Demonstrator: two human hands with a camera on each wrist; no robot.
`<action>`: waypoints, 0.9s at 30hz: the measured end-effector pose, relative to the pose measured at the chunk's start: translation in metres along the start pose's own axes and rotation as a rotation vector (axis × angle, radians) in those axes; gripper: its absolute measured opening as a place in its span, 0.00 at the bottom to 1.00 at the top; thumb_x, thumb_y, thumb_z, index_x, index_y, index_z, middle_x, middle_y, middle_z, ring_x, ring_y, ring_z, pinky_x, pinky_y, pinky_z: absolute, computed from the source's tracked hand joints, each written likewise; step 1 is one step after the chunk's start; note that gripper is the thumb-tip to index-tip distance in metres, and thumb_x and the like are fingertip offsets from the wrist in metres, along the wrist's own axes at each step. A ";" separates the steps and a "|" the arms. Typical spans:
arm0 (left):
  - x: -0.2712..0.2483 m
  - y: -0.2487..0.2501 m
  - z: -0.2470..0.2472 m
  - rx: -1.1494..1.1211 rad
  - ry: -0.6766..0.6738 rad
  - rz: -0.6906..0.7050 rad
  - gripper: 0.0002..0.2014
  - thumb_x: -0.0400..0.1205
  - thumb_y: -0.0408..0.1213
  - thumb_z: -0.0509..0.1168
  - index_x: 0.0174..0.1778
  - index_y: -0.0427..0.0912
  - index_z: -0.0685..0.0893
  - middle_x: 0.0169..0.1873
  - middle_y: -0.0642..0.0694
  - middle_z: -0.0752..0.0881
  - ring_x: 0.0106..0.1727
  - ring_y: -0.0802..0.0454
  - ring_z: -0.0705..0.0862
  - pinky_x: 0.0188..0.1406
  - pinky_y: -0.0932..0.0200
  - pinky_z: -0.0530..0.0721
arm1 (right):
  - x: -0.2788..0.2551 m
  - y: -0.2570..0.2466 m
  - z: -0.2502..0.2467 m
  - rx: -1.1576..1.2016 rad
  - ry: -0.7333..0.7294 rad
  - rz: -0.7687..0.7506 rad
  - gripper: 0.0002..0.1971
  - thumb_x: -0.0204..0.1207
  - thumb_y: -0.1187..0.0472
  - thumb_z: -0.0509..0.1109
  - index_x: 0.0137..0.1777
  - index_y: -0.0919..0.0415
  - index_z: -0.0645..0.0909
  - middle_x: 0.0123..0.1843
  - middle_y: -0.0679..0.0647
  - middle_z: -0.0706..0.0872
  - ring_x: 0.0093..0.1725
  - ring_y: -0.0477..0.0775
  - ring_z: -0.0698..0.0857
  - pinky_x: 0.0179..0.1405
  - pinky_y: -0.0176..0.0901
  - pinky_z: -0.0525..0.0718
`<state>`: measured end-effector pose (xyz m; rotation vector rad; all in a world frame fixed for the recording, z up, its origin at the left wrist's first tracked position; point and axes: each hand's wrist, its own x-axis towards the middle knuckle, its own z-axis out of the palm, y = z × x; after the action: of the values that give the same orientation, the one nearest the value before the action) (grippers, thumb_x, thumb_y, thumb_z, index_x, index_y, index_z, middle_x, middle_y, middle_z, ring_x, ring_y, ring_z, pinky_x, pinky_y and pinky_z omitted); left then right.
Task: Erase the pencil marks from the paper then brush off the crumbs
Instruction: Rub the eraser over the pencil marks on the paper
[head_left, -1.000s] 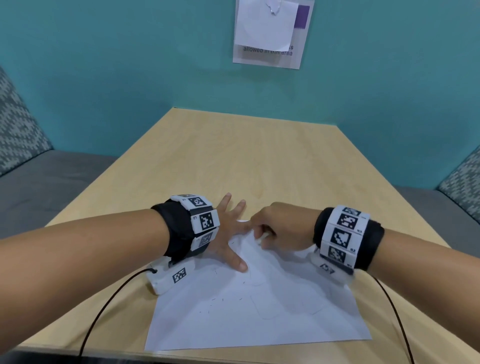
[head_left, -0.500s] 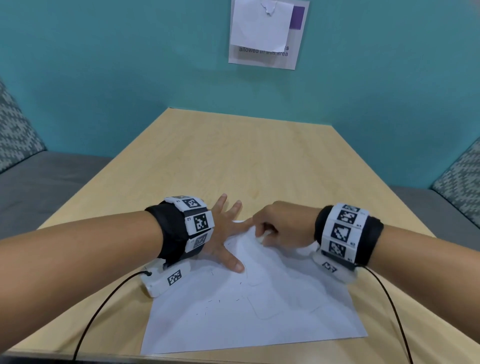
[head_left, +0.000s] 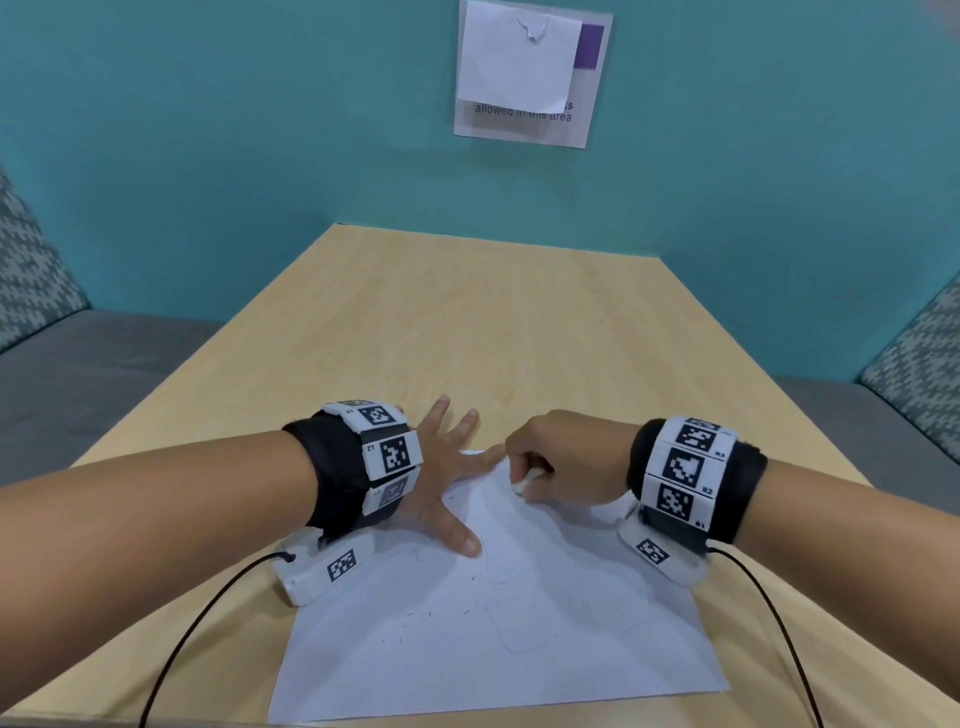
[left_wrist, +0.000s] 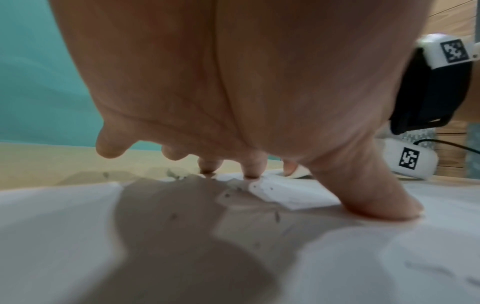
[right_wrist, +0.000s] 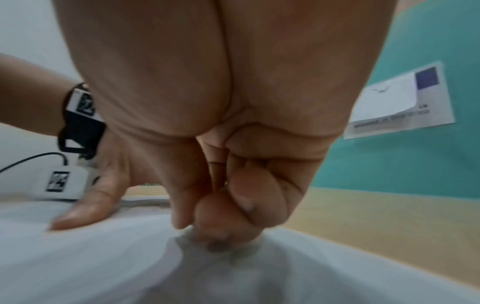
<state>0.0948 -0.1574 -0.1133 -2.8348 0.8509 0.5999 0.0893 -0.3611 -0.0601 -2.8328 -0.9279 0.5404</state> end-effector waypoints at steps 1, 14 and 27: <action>0.000 0.000 -0.001 0.005 -0.008 0.000 0.59 0.65 0.80 0.63 0.82 0.72 0.31 0.85 0.47 0.29 0.81 0.33 0.22 0.74 0.20 0.33 | 0.000 0.004 -0.002 -0.004 0.020 0.025 0.03 0.76 0.61 0.70 0.46 0.52 0.83 0.32 0.39 0.77 0.33 0.43 0.76 0.34 0.34 0.72; 0.000 0.021 -0.014 -0.008 0.031 0.050 0.37 0.72 0.72 0.67 0.78 0.69 0.69 0.85 0.46 0.29 0.81 0.34 0.22 0.76 0.19 0.36 | -0.009 -0.027 0.018 -0.003 -0.048 -0.173 0.03 0.76 0.63 0.69 0.44 0.54 0.79 0.32 0.41 0.75 0.34 0.47 0.76 0.37 0.38 0.74; 0.001 0.017 -0.009 -0.023 0.010 0.030 0.51 0.69 0.77 0.64 0.82 0.76 0.41 0.86 0.45 0.30 0.81 0.32 0.22 0.75 0.18 0.36 | -0.003 -0.003 -0.001 -0.039 0.008 -0.020 0.05 0.77 0.60 0.71 0.51 0.57 0.83 0.35 0.40 0.78 0.33 0.39 0.75 0.40 0.37 0.72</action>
<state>0.0895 -0.1738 -0.1057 -2.8523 0.8953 0.6036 0.0859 -0.3604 -0.0577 -2.8548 -0.9756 0.5139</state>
